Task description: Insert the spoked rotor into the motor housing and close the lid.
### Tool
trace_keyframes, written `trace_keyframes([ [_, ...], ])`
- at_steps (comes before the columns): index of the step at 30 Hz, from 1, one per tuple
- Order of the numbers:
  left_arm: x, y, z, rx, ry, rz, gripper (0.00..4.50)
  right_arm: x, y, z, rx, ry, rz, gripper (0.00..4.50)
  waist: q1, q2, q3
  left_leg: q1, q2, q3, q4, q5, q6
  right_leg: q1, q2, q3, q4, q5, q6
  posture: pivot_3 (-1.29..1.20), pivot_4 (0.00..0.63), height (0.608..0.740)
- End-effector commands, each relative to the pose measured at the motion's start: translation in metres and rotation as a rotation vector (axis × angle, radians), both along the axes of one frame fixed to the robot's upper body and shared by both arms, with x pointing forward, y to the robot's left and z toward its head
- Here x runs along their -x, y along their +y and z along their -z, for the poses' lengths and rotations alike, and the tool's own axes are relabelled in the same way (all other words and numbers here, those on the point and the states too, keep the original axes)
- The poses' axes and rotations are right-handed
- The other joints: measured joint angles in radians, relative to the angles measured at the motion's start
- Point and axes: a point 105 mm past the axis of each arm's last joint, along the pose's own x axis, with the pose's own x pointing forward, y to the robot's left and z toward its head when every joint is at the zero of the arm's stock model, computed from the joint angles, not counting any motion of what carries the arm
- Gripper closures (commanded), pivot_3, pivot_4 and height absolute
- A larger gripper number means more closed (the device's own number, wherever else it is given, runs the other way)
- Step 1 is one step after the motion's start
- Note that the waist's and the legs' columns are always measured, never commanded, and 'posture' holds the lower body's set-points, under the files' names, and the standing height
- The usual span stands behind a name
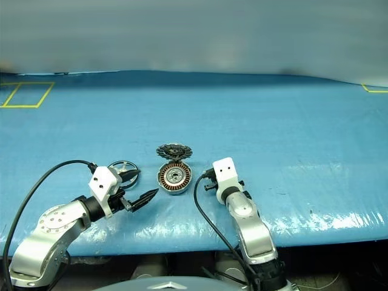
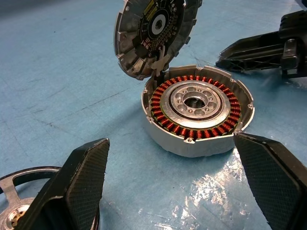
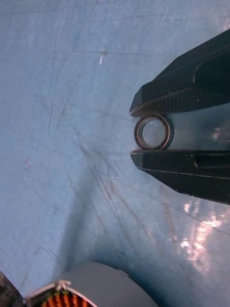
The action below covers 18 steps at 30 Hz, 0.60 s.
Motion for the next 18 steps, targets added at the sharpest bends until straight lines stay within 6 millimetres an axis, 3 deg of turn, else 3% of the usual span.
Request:
trace_keyframes([
  [1, -0.001, -0.002, -0.010, 0.009, -0.040, 0.017, 0.00, 0.010, -0.002, -0.024, -0.004, 0.003, -0.053, 3.84, 0.000, 0.000, 0.000, 0.000, 0.000, 0.000, 0.000, 0.000, 0.000, 0.000, 0.000, 0.000, 0.000, 0.000, 0.000, 0.00, 0.150, 0.740],
  [6, -0.001, -0.005, -0.009, 0.015, -0.040, 0.044, 0.00, 0.028, 0.027, -0.062, -0.082, -0.013, -0.317, 3.84, -0.005, 0.001, 0.001, 0.000, 0.000, 0.000, 0.000, 0.000, 0.000, 0.000, 0.001, 0.000, 0.001, 0.000, 0.000, 0.00, 0.150, 0.740],
  [9, -0.003, -0.005, -0.010, 0.005, -0.065, 0.043, 0.00, 0.027, 0.041, -0.075, -0.100, -0.048, -0.398, 3.84, -0.004, 0.000, 0.001, 0.000, 0.000, 0.000, 0.000, 0.000, 0.000, 0.000, 0.001, -0.001, 0.000, 0.000, 0.000, 0.00, 0.150, 0.740],
  [18, -0.001, -0.004, -0.009, 0.004, -0.059, 0.038, 0.00, 0.007, 0.080, -0.069, -0.124, -0.037, -0.416, 3.84, -0.004, 0.000, 0.001, -0.001, 0.000, -0.001, 0.000, 0.000, 0.000, -0.001, 0.000, -0.001, 0.000, 0.001, 0.001, 0.00, 0.150, 0.740],
])
